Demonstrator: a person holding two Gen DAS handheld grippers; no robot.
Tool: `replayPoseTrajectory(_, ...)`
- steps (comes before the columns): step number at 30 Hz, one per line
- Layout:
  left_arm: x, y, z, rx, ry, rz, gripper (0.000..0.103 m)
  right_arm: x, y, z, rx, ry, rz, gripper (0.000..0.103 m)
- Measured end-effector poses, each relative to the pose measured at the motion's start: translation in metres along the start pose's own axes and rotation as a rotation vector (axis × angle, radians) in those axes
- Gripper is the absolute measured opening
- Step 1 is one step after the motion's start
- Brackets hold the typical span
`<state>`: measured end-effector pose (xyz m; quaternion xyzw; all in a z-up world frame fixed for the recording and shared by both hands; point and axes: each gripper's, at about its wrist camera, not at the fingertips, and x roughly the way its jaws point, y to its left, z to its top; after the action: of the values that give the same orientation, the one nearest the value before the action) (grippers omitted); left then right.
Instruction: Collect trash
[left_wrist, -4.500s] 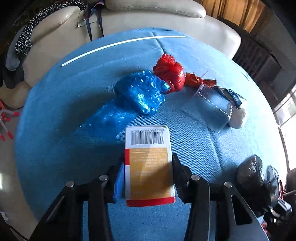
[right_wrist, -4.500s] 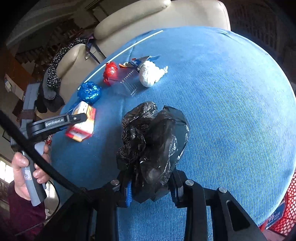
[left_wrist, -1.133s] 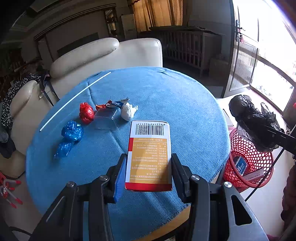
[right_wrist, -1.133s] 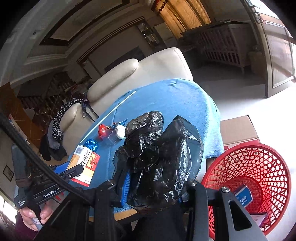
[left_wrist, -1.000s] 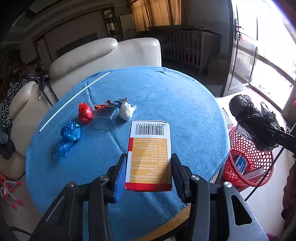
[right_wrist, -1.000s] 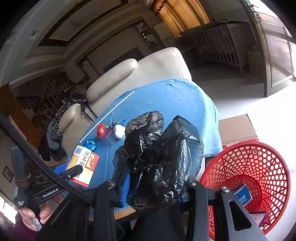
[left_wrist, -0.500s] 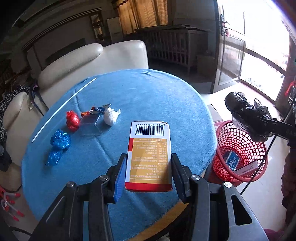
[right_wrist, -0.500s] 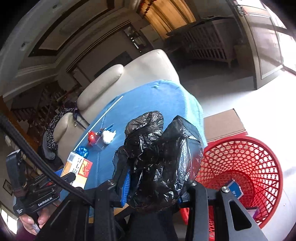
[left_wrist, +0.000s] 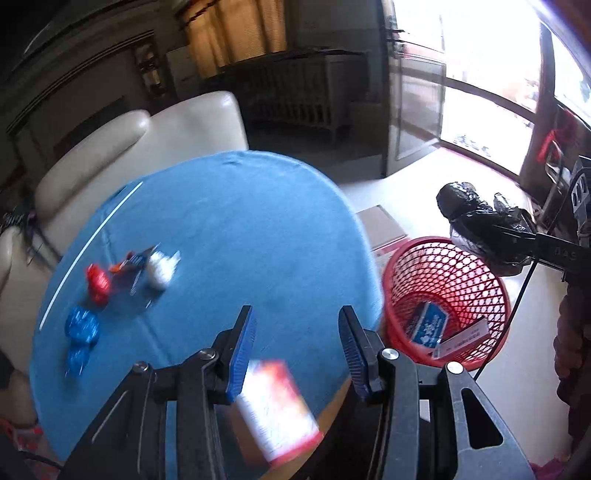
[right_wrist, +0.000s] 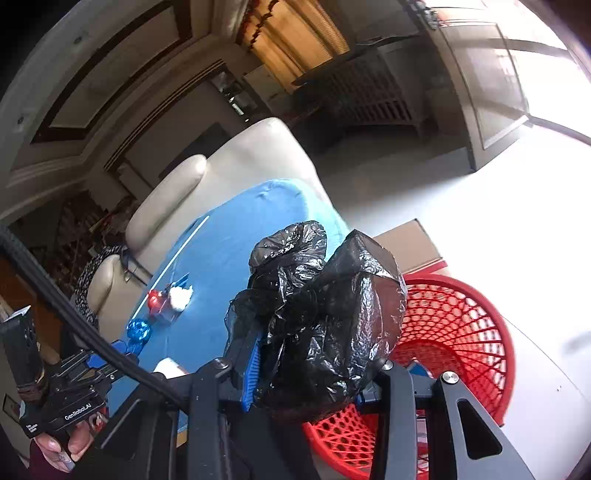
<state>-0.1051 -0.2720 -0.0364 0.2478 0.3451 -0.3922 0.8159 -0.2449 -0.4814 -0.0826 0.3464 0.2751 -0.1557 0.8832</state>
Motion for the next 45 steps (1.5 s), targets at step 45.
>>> replayPoseTrajectory(45,0.013,0.056,-0.077,-0.177,0.177,0.022,0.051,-0.002,-0.008,-0.001,-0.003,0.031,-0.015,0.040)
